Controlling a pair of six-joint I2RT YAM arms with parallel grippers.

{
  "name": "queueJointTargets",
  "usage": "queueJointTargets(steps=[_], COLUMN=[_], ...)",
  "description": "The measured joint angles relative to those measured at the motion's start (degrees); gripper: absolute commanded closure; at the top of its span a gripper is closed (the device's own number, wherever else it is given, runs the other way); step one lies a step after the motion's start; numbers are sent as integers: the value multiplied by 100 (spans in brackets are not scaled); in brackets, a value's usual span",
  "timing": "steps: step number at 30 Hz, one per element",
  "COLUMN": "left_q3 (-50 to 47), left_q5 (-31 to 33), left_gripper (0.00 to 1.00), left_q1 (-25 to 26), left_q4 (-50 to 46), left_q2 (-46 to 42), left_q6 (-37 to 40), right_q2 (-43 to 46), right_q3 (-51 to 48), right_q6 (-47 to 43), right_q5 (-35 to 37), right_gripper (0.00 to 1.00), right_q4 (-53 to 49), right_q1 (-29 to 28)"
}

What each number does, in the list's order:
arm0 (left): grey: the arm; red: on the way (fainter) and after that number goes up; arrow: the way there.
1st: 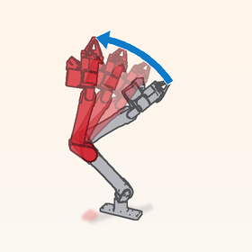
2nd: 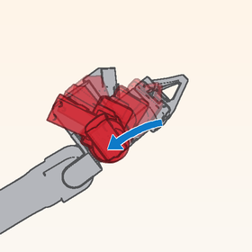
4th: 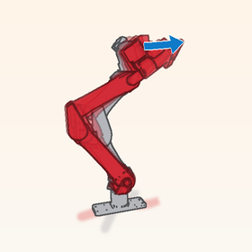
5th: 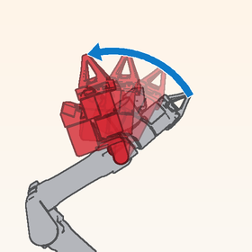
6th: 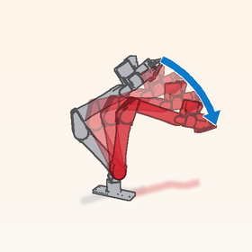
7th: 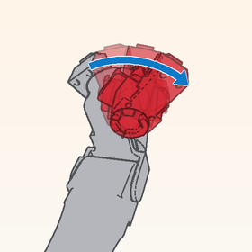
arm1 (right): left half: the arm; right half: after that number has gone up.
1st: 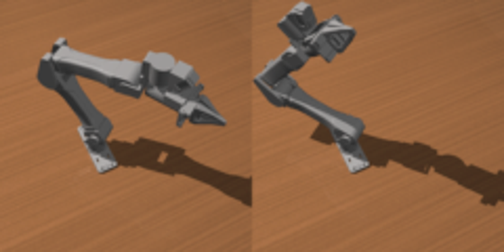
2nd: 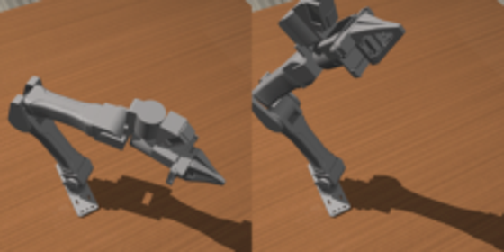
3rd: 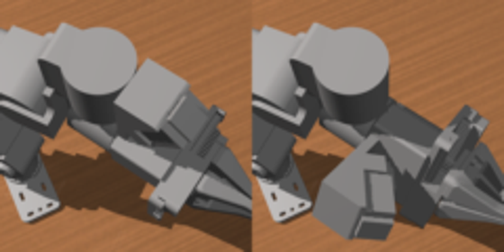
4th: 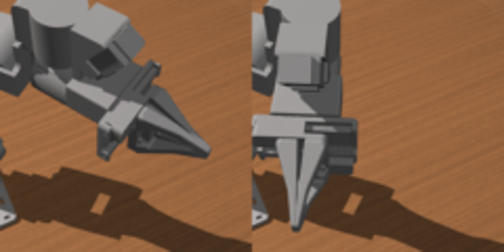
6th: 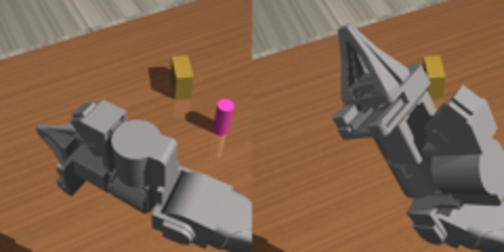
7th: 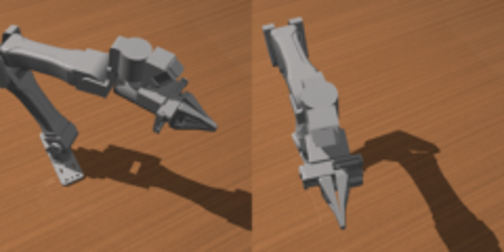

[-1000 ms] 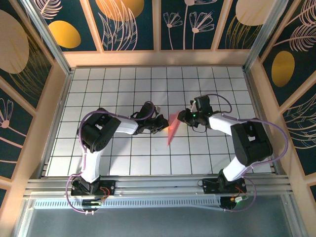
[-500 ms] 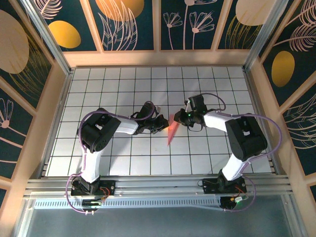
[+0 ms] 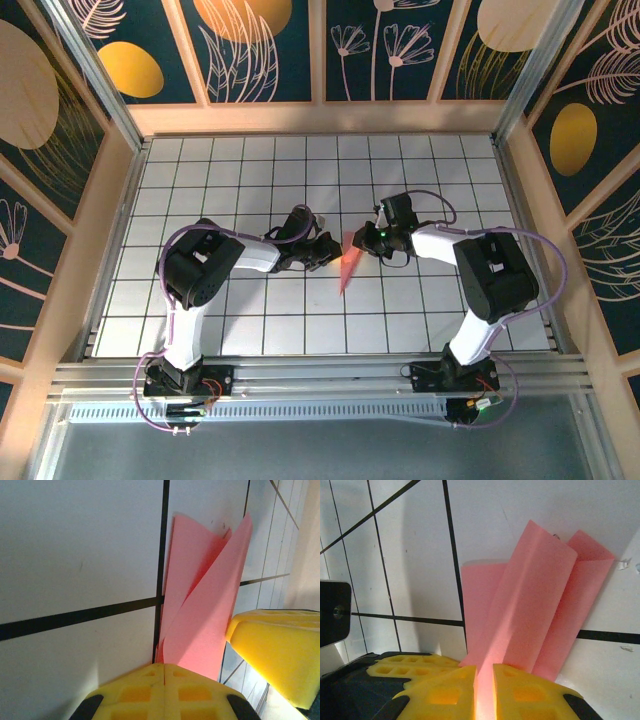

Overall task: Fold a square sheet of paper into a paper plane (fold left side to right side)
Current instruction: Fold the wing for the fifth time at the center of the table.

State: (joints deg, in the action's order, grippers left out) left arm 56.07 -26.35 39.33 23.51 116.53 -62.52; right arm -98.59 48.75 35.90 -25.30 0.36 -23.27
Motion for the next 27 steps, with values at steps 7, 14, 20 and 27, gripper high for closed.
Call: queueJointTargets(steps=[7,14,20,27], left_q3=[4,105,188,236], left_q5=[-4,-24,-46,-63], left_gripper=[100,100,100,100], left_q1=[0,0,0,0], left_q4=[-7,-168,-313,-387], left_q2=[2,20,42,52], left_q6=[17,50,96,109], right_q2=[-31,-39,-42,-70], right_q3=[0,-2,-7,-52], right_q6=[-20,-66,-68,-87], right_q5=[42,46,101,153], right_gripper=[84,84,84,84], right_q4=[-72,-85,-87,-105], right_q1=[0,0,0,0])
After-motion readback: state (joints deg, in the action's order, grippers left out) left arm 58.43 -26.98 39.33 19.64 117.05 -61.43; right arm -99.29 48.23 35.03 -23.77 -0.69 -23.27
